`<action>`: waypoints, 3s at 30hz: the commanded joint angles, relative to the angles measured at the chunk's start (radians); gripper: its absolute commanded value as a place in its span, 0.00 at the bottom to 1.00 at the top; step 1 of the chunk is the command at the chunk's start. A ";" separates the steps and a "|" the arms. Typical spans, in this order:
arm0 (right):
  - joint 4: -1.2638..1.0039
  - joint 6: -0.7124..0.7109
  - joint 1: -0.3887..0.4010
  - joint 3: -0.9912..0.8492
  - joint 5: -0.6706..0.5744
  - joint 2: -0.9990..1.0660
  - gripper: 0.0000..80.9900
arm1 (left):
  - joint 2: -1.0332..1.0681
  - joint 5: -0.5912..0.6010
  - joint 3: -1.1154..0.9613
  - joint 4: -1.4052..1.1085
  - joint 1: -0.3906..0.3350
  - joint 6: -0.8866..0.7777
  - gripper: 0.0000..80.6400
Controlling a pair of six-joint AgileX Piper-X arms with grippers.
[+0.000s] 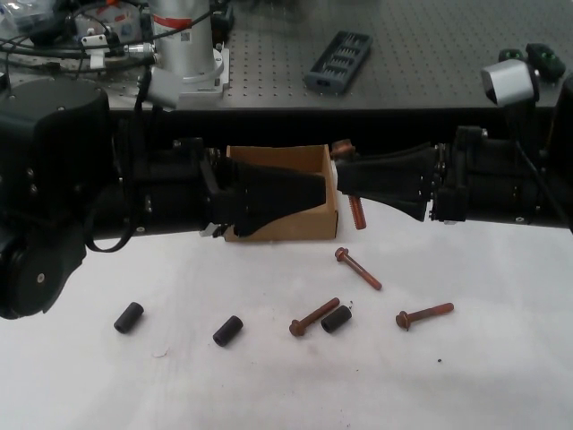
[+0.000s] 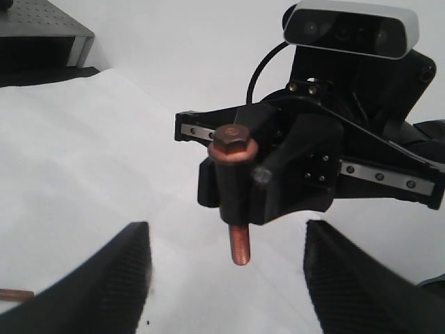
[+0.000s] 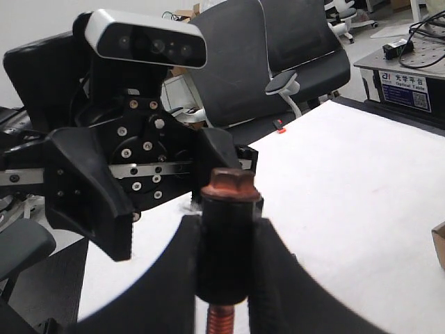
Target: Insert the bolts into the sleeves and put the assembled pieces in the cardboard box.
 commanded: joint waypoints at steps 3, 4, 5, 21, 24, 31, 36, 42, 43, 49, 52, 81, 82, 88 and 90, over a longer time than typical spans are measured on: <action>-0.016 0.024 -0.001 -0.012 0.032 -0.014 0.05 | -0.012 0.001 -0.004 -0.004 -0.003 -0.002 0.57; -0.016 0.024 -0.001 -0.012 0.032 -0.014 0.05 | -0.012 0.004 -0.004 -0.004 -0.003 -0.002 0.56; -0.016 0.024 -0.001 -0.012 0.032 -0.014 0.05 | -0.012 0.005 -0.004 -0.004 -0.003 -0.002 0.55; -0.016 0.024 -0.001 -0.012 0.032 -0.014 0.05 | -0.012 0.010 -0.004 -0.004 -0.003 -0.002 0.51; -0.016 0.024 -0.001 -0.012 0.032 -0.014 0.05 | -0.012 0.010 -0.004 -0.004 -0.003 -0.005 0.51; -0.016 0.024 -0.001 -0.012 0.062 -0.014 0.05 | -0.012 0.010 -0.004 -0.004 -0.003 -0.026 0.51; -0.016 0.024 -0.001 -0.012 0.062 -0.014 0.05 | -0.012 0.010 -0.004 -0.004 -0.003 -0.027 0.51; 0.002 0.054 -0.001 -0.012 0.092 -0.011 0.05 | -0.012 0.033 -0.004 0.014 0.001 -0.051 0.51; 0.007 0.053 -0.001 -0.012 0.100 -0.006 0.05 | -0.014 0.033 -0.004 0.034 0.005 -0.062 0.51; 0.006 0.039 -0.005 -0.087 0.123 0.109 0.05 | -0.082 0.030 0.002 0.188 0.048 -0.014 0.50; 0.006 0.040 -0.005 -0.191 0.123 0.216 0.05 | -0.164 0.000 0.033 0.245 0.087 0.055 0.45; 0.741 0.052 -0.025 -1.062 0.355 0.817 0.01 | -0.381 -0.297 0.147 0.609 0.177 0.077 0.43; 0.741 0.061 -0.022 -1.062 0.342 0.817 0.05 | -0.381 -0.293 0.147 0.604 0.177 0.077 0.43; 0.741 0.122 0.001 -1.062 0.329 0.817 0.43 | -0.390 -0.271 0.147 0.601 0.177 0.077 0.43; 0.741 0.122 0.008 -1.062 0.322 0.817 0.48 | -0.392 -0.252 0.147 0.601 0.177 0.077 0.43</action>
